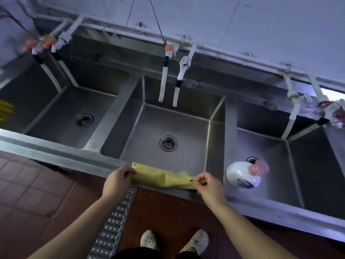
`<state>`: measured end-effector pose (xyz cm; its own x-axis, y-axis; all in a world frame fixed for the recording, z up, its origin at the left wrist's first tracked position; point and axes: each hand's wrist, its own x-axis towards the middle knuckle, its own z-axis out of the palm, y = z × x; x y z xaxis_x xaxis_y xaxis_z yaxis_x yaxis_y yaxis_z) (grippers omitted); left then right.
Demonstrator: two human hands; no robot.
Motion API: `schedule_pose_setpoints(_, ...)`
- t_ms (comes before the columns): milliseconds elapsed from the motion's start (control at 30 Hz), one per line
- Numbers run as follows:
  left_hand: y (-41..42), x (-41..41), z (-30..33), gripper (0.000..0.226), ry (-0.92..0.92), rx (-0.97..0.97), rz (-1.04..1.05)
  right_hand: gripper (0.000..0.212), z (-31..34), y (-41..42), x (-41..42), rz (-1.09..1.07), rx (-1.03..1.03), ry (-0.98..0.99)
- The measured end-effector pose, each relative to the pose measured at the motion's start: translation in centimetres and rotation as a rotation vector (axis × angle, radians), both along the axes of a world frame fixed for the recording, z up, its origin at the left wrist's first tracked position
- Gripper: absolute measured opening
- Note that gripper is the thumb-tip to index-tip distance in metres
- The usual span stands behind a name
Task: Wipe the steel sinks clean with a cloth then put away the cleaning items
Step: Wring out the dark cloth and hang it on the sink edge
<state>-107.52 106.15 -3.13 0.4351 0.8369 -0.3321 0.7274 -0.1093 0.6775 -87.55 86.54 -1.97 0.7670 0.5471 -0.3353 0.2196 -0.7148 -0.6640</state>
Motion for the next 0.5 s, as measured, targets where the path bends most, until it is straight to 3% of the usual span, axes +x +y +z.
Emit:
schedule_pose_setpoints(133,-2.1,-2.4,-1.9,0.029,0.083,-0.055,0.006,0.031,-2.1,-1.5,-1.7,0.068,-0.073,0.040)
schedule_pose_setpoints(300,-2.2,-3.1,-1.6,0.019,0.057,-0.003,0.023,0.035,-2.3,-1.3,-1.9,0.130,-0.081,0.065)
schedule_pose_setpoints(500,-1.7,-2.8,-1.5,0.022,0.041,0.089,0.020,0.046,-2.5,-1.0,-2.1,0.140,-0.025,-0.019)
